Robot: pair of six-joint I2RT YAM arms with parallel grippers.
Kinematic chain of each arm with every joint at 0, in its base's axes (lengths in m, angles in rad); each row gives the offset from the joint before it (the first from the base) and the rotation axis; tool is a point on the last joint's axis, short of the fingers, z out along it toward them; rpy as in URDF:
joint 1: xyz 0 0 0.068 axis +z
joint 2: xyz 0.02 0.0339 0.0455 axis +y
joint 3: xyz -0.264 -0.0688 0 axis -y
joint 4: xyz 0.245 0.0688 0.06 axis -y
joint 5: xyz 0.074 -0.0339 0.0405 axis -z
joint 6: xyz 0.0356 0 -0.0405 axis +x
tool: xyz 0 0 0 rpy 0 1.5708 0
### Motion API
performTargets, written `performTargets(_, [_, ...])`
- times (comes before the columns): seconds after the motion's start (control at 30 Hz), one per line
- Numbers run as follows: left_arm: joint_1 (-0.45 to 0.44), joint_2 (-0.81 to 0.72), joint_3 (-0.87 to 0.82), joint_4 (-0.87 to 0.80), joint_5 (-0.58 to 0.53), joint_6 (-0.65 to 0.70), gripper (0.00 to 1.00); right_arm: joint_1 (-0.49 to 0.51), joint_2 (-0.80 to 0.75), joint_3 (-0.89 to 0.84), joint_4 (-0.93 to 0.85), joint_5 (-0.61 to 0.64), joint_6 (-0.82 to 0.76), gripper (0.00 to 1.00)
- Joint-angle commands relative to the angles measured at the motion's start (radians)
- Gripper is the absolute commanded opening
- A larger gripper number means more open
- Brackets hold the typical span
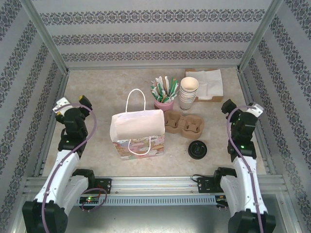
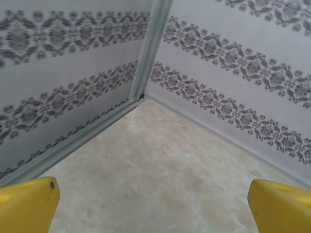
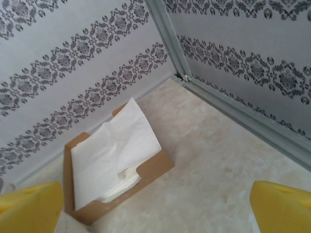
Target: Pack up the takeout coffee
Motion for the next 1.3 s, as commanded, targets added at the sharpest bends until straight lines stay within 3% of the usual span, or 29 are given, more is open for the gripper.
performTargets(0.0, [0.012, -0.043, 0.114, -0.297, 0.007, -0.121, 1.0, -0.015, -0.026, 0.096, -0.22, -0.107, 0.09, 0.98])
performTargets(0.17, [0.013, -0.138, 0.146, -0.319, 0.208, -0.164, 1.0, -0.016, 0.015, 0.215, -0.324, -0.235, 0.11, 0.98])
performTargets(0.23, [0.013, -0.167, 0.202, -0.405, 0.264, -0.181, 1.0, -0.016, 0.032, 0.259, -0.359, -0.27, 0.109, 0.98])
performTargets(0.33, [0.014, -0.163, 0.308, -0.517, 0.382, -0.094, 1.0, -0.015, 0.061, 0.314, -0.392, -0.327, 0.079, 0.98])
performTargets(0.4, [0.014, -0.138, 0.357, -0.531, 0.529, -0.044, 1.0, -0.015, 0.084, 0.35, -0.415, -0.349, 0.069, 0.97])
performTargets(0.5, [0.013, -0.101, 0.403, -0.522, 0.728, -0.026, 1.0, -0.001, 0.131, 0.419, -0.461, -0.342, 0.053, 0.87])
performTargets(0.57, [0.013, -0.094, 0.421, -0.517, 0.793, -0.043, 1.0, 0.028, 0.176, 0.469, -0.489, -0.331, 0.04, 0.82])
performTargets(0.77, [0.012, -0.086, 0.422, -0.487, 0.914, -0.089, 0.91, 0.218, 0.396, 0.673, -0.574, -0.224, -0.047, 0.7])
performTargets(0.9, [0.012, -0.057, 0.436, -0.56, 0.938, -0.081, 0.85, 0.334, 0.541, 0.775, -0.561, -0.147, -0.062, 0.62])
performTargets(1.13, [0.011, -0.038, 0.472, -0.696, 0.938, -0.032, 0.72, 0.404, 0.799, 0.928, -0.572, -0.123, -0.027, 0.53])
performTargets(1.27, [0.011, -0.039, 0.493, -0.755, 0.937, -0.001, 0.65, 0.404, 0.873, 0.949, -0.58, -0.026, -0.007, 0.49])
